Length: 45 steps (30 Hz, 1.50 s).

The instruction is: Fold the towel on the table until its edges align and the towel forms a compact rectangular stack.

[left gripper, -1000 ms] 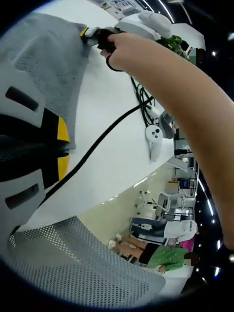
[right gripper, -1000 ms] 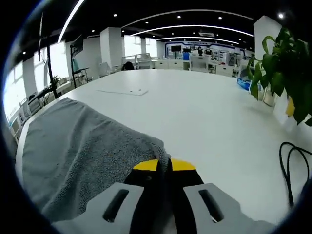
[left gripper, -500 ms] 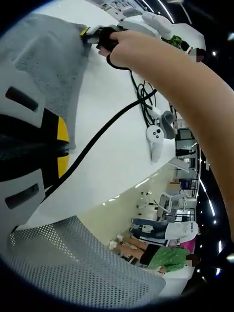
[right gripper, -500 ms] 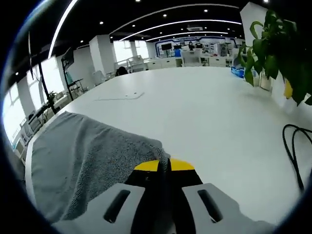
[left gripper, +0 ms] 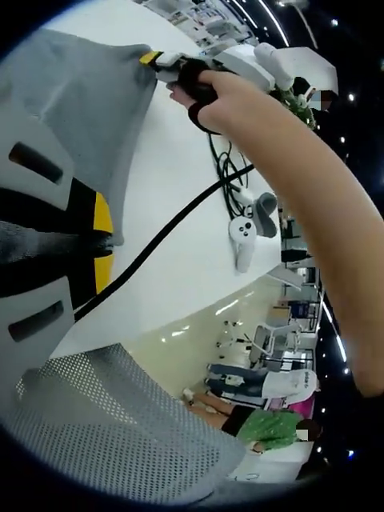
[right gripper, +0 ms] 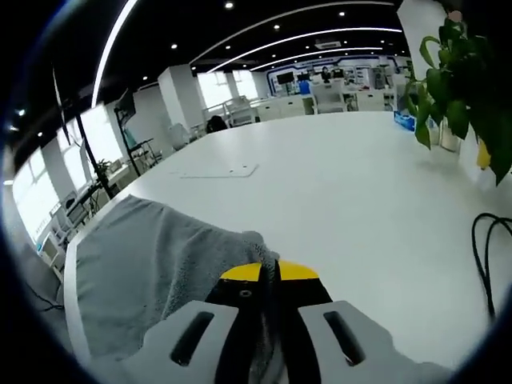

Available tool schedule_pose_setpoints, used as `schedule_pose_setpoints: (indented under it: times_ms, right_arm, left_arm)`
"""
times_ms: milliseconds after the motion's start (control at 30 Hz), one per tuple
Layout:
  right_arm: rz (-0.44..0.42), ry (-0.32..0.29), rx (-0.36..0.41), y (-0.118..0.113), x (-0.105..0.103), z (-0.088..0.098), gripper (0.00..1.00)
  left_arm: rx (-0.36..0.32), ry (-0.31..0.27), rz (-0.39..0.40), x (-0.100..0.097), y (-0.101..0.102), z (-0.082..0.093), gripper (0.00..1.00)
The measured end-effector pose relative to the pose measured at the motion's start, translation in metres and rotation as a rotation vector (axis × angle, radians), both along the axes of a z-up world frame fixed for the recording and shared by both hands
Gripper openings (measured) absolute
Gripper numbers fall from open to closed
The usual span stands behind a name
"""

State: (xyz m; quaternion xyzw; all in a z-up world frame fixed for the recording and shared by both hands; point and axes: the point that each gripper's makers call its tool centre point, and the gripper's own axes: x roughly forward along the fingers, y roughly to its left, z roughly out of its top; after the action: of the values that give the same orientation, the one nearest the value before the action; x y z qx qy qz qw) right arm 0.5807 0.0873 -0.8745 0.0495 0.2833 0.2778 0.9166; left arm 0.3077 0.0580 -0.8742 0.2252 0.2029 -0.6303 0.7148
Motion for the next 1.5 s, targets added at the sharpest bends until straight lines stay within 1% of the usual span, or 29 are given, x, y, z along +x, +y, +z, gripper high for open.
schedule_pose_setpoints:
  times_ms: [133,233,300,400,533,700,733,833,933,1100,1167,1267,1300,1367,1400,1500]
  right_arm:
    - [0.003,-0.018,0.028,0.005,-0.004,0.021,0.03]
    - [0.004,-0.031,0.043,0.011,-0.008,0.036,0.03]
    - [0.009,-0.039,0.055,0.016,-0.010,0.048,0.03]
    - [0.011,-0.050,0.062,0.022,-0.012,0.062,0.03]
    - [0.012,-0.059,0.091,0.030,-0.011,0.081,0.03]
    - [0.015,-0.060,0.127,0.043,-0.012,0.100,0.03]
    - [0.014,-0.058,0.130,0.044,-0.012,0.102,0.03]
    - [0.013,-0.063,0.168,0.053,-0.013,0.115,0.03]
    - [0.006,-0.060,0.193,0.059,-0.011,0.124,0.03]
    - [-0.012,-0.042,0.243,0.070,-0.007,0.139,0.03]
    - [-0.024,-0.036,0.271,0.074,-0.005,0.147,0.02]
    - [-0.029,-0.055,0.281,0.081,-0.003,0.159,0.02]
    - [-0.027,-0.058,0.284,0.083,-0.003,0.162,0.02]
    - [-0.025,-0.061,0.294,0.088,-0.002,0.169,0.02]
    - [-0.022,-0.067,0.301,0.093,-0.002,0.176,0.02]
    - [-0.015,-0.077,0.309,0.101,-0.003,0.185,0.02]
  left_arm:
    - [-0.026,-0.013,0.030,0.005,0.009,0.014,0.07]
    - [-0.096,0.000,0.077,0.010,0.012,0.032,0.07]
    - [-0.106,-0.002,0.085,0.011,0.016,0.042,0.07]
    - [-0.156,-0.015,0.111,0.014,0.020,0.063,0.07]
    - [-0.195,-0.013,0.141,0.014,0.028,0.080,0.07]
    - [-0.233,-0.027,0.169,0.011,0.043,0.102,0.07]
    - [-0.239,-0.027,0.172,0.011,0.045,0.105,0.07]
    - [-0.265,-0.015,0.183,0.010,0.051,0.115,0.07]
    - [-0.284,-0.016,0.197,0.009,0.057,0.124,0.07]
    - [-0.354,-0.018,0.244,0.014,0.070,0.150,0.07]
    - [-0.376,-0.029,0.266,0.016,0.077,0.160,0.07]
    - [-0.404,-0.058,0.287,0.018,0.088,0.177,0.07]
    - [-0.407,-0.061,0.289,0.018,0.090,0.179,0.07]
    - [-0.420,-0.078,0.299,0.019,0.096,0.188,0.07]
    - [-0.433,-0.079,0.307,0.019,0.100,0.195,0.07]
    - [-0.465,-0.085,0.317,0.017,0.108,0.209,0.07]
